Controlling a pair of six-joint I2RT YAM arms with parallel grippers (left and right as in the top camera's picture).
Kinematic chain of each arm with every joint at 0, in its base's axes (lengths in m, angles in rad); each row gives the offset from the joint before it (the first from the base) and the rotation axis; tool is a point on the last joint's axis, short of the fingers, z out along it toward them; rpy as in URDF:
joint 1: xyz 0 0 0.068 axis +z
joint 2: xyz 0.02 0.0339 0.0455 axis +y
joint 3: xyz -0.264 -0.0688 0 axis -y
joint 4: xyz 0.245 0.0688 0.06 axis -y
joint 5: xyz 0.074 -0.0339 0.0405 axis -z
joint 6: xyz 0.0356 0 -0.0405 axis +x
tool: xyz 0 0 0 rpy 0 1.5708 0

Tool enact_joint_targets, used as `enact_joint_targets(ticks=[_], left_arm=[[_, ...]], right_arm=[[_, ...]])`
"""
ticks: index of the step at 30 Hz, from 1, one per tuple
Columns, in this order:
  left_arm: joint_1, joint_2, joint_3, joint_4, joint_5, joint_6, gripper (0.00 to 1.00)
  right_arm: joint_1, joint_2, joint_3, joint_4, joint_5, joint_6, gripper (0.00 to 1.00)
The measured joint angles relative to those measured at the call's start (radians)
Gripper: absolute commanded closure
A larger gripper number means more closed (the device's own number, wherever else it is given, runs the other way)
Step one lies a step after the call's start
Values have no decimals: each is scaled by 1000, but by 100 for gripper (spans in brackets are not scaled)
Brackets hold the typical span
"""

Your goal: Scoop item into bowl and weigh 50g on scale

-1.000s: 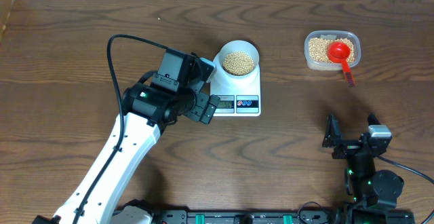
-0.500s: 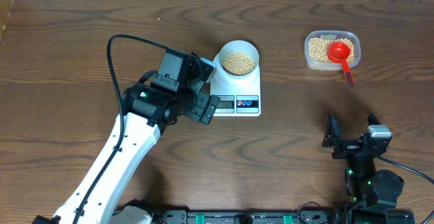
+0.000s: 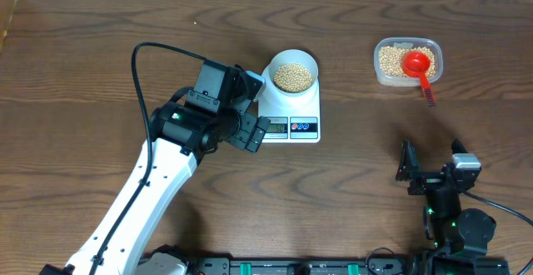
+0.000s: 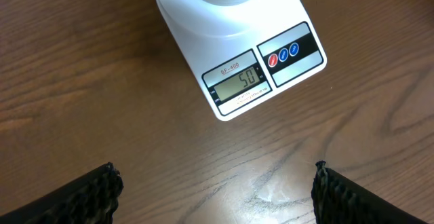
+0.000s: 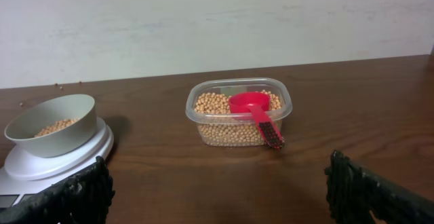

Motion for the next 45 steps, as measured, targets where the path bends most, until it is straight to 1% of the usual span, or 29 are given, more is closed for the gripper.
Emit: enact_joint_targets(ticks=[16,25,32,36,40,45], left_arm=[[0,0,0,0,0,0,8],[0,0,0,-30,0,0,8],[0,0,0,2,0,3,8],[0,0,0,23,0,39,8],[0,-21,0,62,-39,77,8],[0,-105,0,116,-118,91,8]], right_arm=[[0,0,0,0,0,0,1],[0,0,0,0,0,0,1],[0,0,0,0,0,0,1],[0,0,0,0,0,0,1],[0,0,0,0,0,0,1],[0,0,0,0,0,0,1]])
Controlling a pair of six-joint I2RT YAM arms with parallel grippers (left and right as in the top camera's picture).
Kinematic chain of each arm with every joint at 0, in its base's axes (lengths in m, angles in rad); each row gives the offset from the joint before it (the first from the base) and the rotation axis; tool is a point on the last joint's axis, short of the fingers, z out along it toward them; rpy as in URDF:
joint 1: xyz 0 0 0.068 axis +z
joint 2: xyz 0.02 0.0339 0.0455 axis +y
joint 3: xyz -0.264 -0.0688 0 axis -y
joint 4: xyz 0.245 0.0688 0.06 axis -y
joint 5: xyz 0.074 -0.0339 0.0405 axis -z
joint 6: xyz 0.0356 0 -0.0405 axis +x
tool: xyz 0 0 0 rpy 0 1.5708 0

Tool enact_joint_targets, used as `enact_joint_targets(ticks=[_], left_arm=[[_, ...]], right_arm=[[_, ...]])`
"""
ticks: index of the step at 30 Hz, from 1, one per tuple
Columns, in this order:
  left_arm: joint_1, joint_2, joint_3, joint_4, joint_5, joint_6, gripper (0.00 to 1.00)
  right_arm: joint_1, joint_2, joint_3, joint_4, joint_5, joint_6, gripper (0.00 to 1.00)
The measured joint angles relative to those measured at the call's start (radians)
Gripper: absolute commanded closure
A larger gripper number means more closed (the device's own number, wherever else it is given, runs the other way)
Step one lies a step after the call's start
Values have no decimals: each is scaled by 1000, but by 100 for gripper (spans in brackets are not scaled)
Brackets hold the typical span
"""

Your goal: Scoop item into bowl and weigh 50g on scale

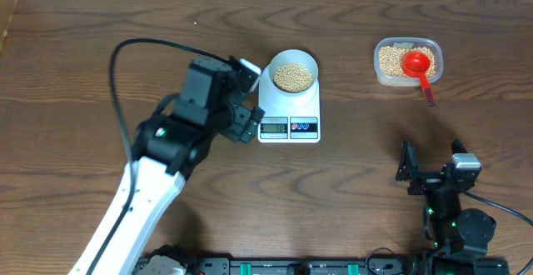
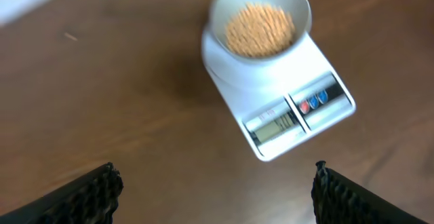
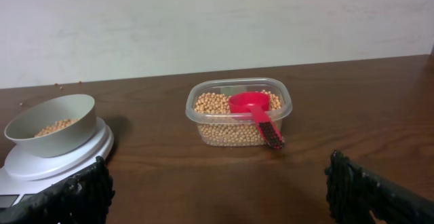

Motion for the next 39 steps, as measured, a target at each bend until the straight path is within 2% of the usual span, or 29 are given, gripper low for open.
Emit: enact_joint_targets(ticks=[4,10,18,29,39], left_arm=[[11,-79,0,10,-47,7,8],[96,-201,-29,58,-61,14,8],[204,-474,-360,331,-1,-18,8],[221,-758,-772,596,24,-71,8],[301,-933,-969,652,24,-92,8]], right_arm=[[0,0,0,0,0,0,1],[0,0,0,0,1,0,1],[0,0,0,0,3,0,1],[0,0,0,0,3,0,1],[0,0,0,0,3,0,1]])
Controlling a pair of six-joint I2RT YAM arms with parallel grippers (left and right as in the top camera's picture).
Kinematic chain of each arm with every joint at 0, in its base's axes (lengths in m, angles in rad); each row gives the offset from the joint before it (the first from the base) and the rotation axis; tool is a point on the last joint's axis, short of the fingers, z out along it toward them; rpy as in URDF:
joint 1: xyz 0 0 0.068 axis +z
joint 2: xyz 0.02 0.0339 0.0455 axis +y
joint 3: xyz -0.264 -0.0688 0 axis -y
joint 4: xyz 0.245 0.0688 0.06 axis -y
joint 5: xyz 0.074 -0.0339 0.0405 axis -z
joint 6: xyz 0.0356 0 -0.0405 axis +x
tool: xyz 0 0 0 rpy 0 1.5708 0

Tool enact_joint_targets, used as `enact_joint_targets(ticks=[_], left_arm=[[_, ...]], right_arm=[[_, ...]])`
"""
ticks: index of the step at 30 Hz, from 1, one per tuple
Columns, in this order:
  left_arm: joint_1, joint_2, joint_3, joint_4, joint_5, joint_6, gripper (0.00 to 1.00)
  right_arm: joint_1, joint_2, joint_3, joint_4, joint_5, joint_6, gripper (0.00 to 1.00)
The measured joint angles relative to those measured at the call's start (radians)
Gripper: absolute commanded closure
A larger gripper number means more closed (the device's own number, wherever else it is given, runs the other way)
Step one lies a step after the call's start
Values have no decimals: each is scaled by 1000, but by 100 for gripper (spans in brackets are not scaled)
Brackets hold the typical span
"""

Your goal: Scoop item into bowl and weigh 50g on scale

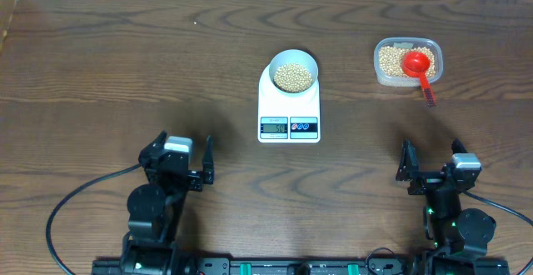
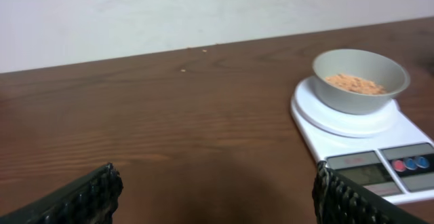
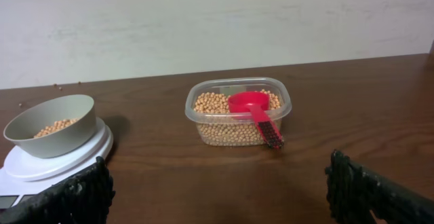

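A grey bowl (image 1: 293, 72) with tan beans stands on the white scale (image 1: 289, 117) at mid table; its lit display shows in the overhead view, unreadable. The clear tub (image 1: 407, 62) of beans holds the red scoop (image 1: 419, 67), whose handle hangs over the near rim. My left gripper (image 1: 177, 167) sits open at the front left, well away from the scale, with the bowl (image 2: 360, 80) to its right. My right gripper (image 1: 435, 171) rests open at the front right, facing the tub (image 3: 237, 113) and the scoop (image 3: 253, 108). Neither holds anything.
The dark wooden table (image 1: 125, 58) ends at a pale wall (image 3: 203, 20) behind. A few stray beans (image 2: 183, 70) lie near the back edge. Black cables run from both arm bases at the front.
My left arm has drawn back from beside the scale to a folded position at the front left, gripper still open. The right arm, bowl, scale and tub stay where they were.
My left gripper hung open right over the scale, whose display read 50. Then it stood higher and farther left of the scale. Now it rests at the front left. The right arm stayed parked, with the scoop lying in the tub throughout.
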Motion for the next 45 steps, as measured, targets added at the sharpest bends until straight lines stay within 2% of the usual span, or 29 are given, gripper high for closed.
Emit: enact_joint_targets(ticks=[8,17,28,37,45], left_arm=[[55,-103,-99,3,0,0,8],[98,-125,-183,7,0,0,8],[107,-130,-186,12,-27,2,8],[107,-231,-186,11,-37,3,8],[107,-239,-186,11,-41,3,8]], right_arm=[[0,0,0,0,0,0,1],[0,0,0,0,0,0,1],[0,0,0,0,0,0,1],[0,0,0,0,0,0,1],[0,0,0,0,0,0,1]])
